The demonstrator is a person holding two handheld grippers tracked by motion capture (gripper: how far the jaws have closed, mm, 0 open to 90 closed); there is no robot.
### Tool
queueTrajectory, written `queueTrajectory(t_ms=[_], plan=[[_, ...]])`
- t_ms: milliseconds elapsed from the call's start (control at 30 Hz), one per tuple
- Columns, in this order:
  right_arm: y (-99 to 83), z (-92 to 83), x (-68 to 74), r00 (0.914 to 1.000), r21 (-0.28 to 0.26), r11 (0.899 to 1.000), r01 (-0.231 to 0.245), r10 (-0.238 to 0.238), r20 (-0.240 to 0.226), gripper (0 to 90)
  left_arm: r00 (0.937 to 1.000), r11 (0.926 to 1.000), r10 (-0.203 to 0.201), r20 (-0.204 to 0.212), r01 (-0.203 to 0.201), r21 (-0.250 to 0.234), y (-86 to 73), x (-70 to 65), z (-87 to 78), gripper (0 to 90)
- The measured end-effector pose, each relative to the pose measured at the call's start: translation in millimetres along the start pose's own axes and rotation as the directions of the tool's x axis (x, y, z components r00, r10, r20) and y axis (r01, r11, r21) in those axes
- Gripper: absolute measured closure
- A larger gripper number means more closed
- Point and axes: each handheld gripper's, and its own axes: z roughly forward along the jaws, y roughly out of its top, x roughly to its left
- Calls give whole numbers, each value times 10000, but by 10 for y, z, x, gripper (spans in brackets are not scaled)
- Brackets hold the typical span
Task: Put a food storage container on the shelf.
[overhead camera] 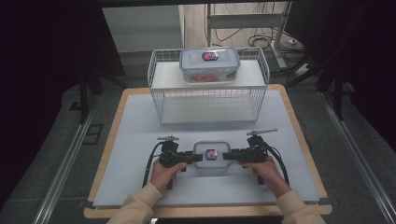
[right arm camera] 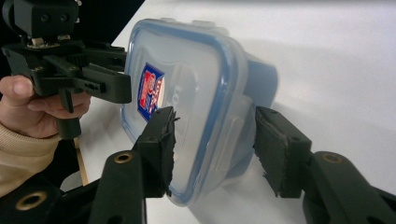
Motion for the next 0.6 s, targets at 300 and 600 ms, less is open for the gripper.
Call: queueTrajectory(t_ms=[300, 600], plan=[[-54, -29, 85, 9994, -194, 9995, 265, -260, 228, 508, 9992, 9991, 320, -243, -327, -281, -67, -80, -32, 496], [-77, -40, 89, 9998, -358, 9993, 92, -87, 162, 512, 9992, 9988, 348, -211, -355, -350, -75, -84, -39, 501]])
